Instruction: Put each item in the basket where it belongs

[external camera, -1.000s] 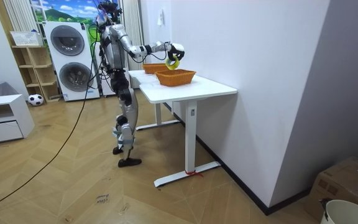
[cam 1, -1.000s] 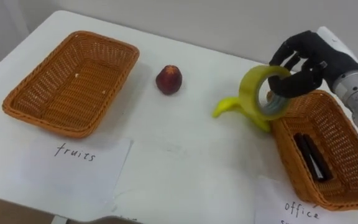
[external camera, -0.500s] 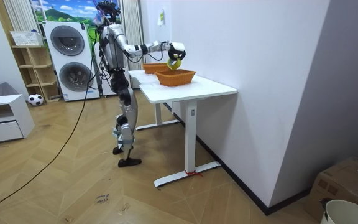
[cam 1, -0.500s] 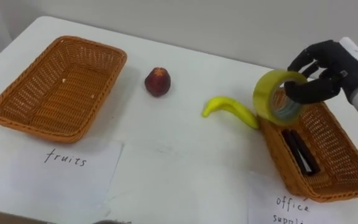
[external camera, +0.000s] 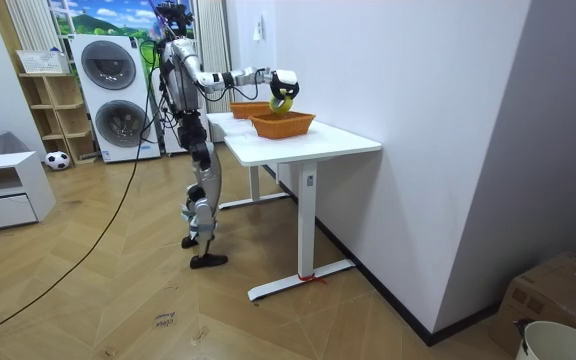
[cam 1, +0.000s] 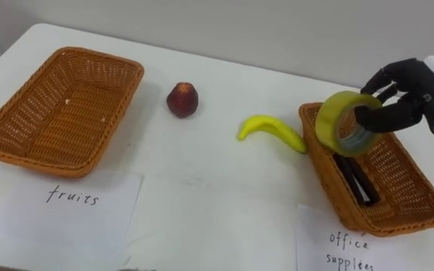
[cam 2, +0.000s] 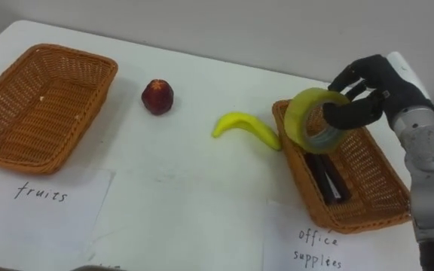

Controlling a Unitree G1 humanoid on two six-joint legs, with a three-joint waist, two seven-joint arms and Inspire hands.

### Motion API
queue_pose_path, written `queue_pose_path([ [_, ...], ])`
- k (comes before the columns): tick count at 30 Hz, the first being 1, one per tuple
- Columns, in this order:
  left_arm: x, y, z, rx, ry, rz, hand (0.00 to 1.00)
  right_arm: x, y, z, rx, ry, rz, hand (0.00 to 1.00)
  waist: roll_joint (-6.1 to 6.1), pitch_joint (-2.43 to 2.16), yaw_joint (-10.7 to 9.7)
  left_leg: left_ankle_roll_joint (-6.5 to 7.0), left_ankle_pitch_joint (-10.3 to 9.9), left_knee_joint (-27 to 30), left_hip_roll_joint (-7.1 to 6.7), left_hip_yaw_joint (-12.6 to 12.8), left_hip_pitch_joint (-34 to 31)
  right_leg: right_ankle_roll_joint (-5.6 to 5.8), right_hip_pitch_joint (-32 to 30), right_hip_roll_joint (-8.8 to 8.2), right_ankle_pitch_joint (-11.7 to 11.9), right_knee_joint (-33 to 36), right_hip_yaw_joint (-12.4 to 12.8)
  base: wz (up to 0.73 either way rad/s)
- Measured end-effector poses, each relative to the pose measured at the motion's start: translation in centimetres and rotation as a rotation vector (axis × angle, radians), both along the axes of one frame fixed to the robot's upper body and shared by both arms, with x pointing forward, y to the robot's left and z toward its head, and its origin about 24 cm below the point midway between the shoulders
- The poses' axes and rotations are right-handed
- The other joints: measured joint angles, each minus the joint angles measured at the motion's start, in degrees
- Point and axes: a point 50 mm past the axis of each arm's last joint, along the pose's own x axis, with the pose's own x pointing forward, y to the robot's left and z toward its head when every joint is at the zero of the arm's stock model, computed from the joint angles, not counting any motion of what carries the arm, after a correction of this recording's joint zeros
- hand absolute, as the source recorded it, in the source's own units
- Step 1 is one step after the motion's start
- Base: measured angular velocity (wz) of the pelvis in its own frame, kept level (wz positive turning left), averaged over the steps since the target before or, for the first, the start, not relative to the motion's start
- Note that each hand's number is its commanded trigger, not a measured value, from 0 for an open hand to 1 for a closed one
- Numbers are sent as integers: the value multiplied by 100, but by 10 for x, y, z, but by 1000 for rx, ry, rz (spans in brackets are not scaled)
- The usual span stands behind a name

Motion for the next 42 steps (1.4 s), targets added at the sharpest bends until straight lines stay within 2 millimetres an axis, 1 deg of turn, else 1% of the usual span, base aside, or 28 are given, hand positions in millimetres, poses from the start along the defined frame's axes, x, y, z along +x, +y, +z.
queue_pose_path([
  [3,0,0,0,0,-2,1,0,-1,-3,-4,5,13,-15,100,-2,1,-23,0,0,1,1,1,-8,0,-11,3,0,0,30,0],
  [7,4,1,2,5,-18,-4,0,-3,-8,-12,-1,47,-39,100,-32,-17,-40,-4,-3,0,4,14,-33,0,-55,7,0,16,33,-2],
  [8,6,1,2,7,-24,-6,0,-5,-10,-16,-2,64,-47,96,-48,-30,-38,-4,-3,2,7,29,-51,-1,-83,8,0,23,38,-5],
  [9,6,1,2,7,-25,-6,0,-6,-11,-18,-3,73,-50,89,-53,-33,-32,-4,-3,3,8,42,-57,-1,-93,10,0,23,49,-7],
  [10,9,1,3,7,-34,-9,0,-9,-12,-22,-5,90,-55,59,-58,-36,-23,-4,-3,4,9,62,-65,-1,-107,10,1,21,61,-7],
  [11,10,1,4,9,-39,-9,0,-12,-13,-25,-5,103,-58,7,-58,-36,-24,-3,-3,4,9,79,-66,-1,-115,10,0,21,71,-9],
  [12,10,2,4,12,-42,-8,0,-12,-13,-26,-1,103,-58,0,-58,-36,-28,-2,-4,2,11,97,-63,-1,-121,10,0,19,72,-7],
  [17,14,4,6,18,-55,-10,0,-13,-14,-27,-2,109,-63,0,-82,-48,-71,-9,-8,0,32,121,-50,-4,-119,27,2,17,67,-2],
  [22,17,4,6,19,-62,-12,0,-13,-15,-28,-1,116,-68,0,-78,-43,-103,-18,-16,-3,45,139,-42,-5,-121,35,3,17,67,0],
  [24,17,4,6,19,-63,-12,0,-14,-15,-29,0,122,-70,0,-78,-43,-103,-24,-21,-3,85,146,-39,-7,-121,43,4,17,67,0],
  [35,17,4,6,19,-59,-16,0,-17,-17,-34,-19,145,-80,0,-64,-23,-90,-54,-39,-2,94,153,-30,-18,-124,85,11,14,53,0],
  [42,15,4,6,20,-55,-15,0,-17,-18,-35,-25,152,-83,0,-68,-22,-87,-54,-39,-2,93,149,-17,-18,-125,84,11,14,60,0],
])
